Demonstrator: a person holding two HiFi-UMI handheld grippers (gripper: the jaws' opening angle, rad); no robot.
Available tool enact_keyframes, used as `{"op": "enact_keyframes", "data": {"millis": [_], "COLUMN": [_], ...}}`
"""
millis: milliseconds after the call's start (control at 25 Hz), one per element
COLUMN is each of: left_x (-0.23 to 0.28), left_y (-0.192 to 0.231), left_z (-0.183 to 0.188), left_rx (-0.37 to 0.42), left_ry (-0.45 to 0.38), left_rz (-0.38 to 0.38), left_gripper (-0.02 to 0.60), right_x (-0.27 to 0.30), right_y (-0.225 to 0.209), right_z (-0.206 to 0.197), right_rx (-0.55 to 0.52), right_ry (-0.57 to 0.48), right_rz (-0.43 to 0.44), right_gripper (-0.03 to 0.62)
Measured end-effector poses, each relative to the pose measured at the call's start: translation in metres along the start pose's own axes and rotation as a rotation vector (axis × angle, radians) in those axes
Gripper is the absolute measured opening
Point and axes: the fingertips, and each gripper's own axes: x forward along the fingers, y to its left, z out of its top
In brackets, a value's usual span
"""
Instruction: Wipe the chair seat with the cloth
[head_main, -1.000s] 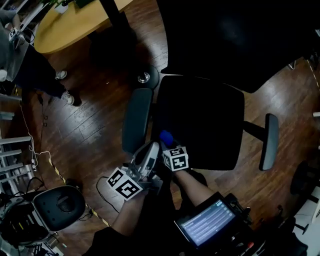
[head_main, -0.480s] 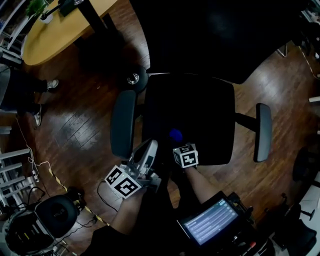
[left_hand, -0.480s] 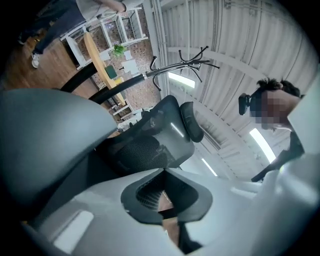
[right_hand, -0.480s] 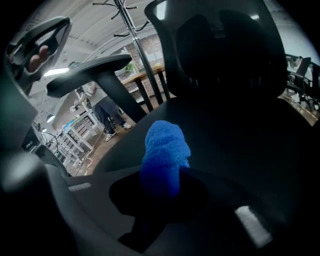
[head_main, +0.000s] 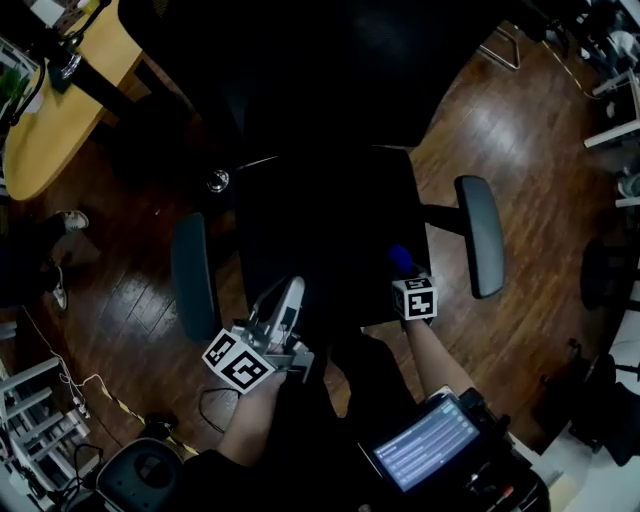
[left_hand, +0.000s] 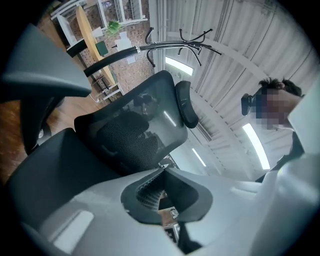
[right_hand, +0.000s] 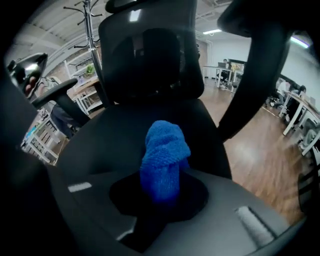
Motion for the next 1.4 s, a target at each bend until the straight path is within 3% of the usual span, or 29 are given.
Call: {"op": "enact_keyframes", "data": {"millis": [320,720,880,1120,1400], "left_x": [0.024,0.018,-0.002,-0.027,-0.054], "left_y": [-0.012,-0.008,0.003,0.017,0.026], "left_z": [-0.018,-0.005,0.022,0.056,0.083], "left_rx": [-0.007,-0.018,-0.025,-0.028,-0.029], "left_ry": [0.05,-0.009,-0.071,-0.174,-0.246], "left_rz": [-0.03,-0.014,0.017,0.066,0.089], "left_gripper": [-0.006,-0.006,-0.006,-0.006,-0.006], "right_x": [-0.011,-0.01,0.029,0.1,0.154], "right_y": [-0.019,-0.02,0.031,0.143,0.241], "right_z": [-0.002,0.009,0.08,0.201,0.246], "right_rx": [0.015,0.041,-0.003,-0.161,-0.258], "right_ry": [-0.018,-0.009,-0.074,-0.115,-0.083], "right_rz": [-0.027,-0.024,0.074,0.279,0.398], "right_gripper": [0.049,0.049,0.049,0.049,0.049]}}
